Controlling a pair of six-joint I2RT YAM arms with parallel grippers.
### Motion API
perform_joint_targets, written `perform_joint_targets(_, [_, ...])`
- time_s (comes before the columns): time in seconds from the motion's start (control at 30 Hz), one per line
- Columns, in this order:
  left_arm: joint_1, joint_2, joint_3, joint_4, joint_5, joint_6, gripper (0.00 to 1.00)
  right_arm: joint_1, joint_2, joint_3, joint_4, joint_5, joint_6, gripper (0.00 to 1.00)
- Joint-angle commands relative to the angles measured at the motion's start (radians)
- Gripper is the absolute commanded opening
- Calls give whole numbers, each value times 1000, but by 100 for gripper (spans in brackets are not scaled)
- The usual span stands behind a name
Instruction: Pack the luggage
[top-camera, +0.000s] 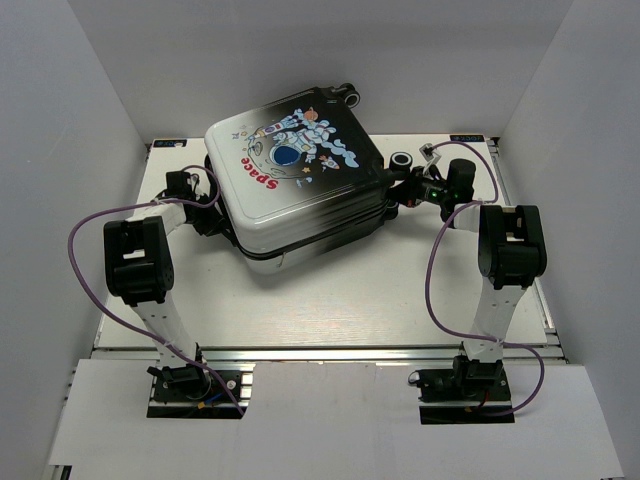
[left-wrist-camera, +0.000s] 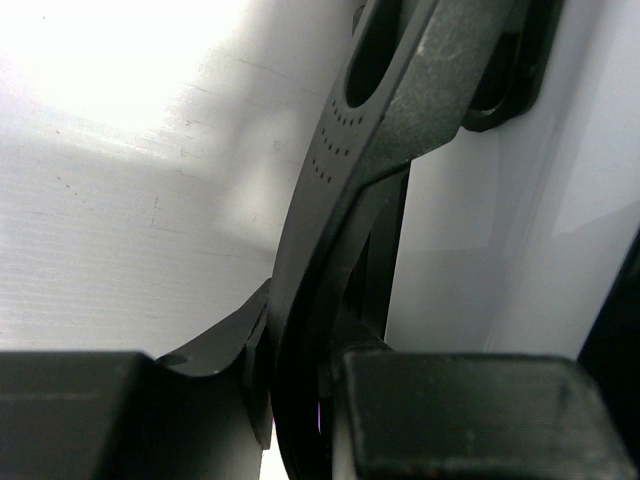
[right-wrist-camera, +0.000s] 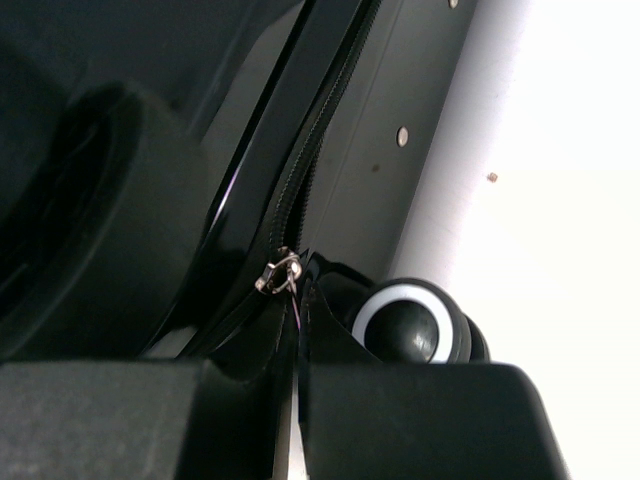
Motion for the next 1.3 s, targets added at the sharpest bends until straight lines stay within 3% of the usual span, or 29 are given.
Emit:
perform_joint_targets(0.0, [130,131,-41,-81,-326,100,0,-114,64,99,286,569,88,0])
perform_joint_targets(0.27, [130,183,22,-104,-318,125,0,-63,233,294,368,471,46,0])
perform_joint_targets(0.47, [130,202,56,-123,-318,135,0,-37,411,590,379,339,88,0])
perform_joint_targets(0.63, [103,220,108,-133,-297,149,0,34,468,808,153,181,-41,0])
perform_joint_targets(0.7, [91,258,187,-168,-283,163,0,92,328,703,105,214,-209,0])
perform_joint_targets(0.73, [82,272,217,-175,-237,168,0,112,269,529,112,243,-264,0])
perform_joint_targets(0.8, [66,304,331,-205,-209,177,0,178,99,356,123,330,-393,0])
perform_joint_targets(0.97, [-56,442,620,-300,-200,241,0,238,-171,-75,174,287,-466,0])
perform_joint_targets(1.13, [-188,614,988,-389,-145,360,0,343,-420,-295,116,285,-501,0])
perform_joint_targets(1.27, [-290,691,1081,-354,-97,436,0,446,-546,-370,-10,291,-523,0])
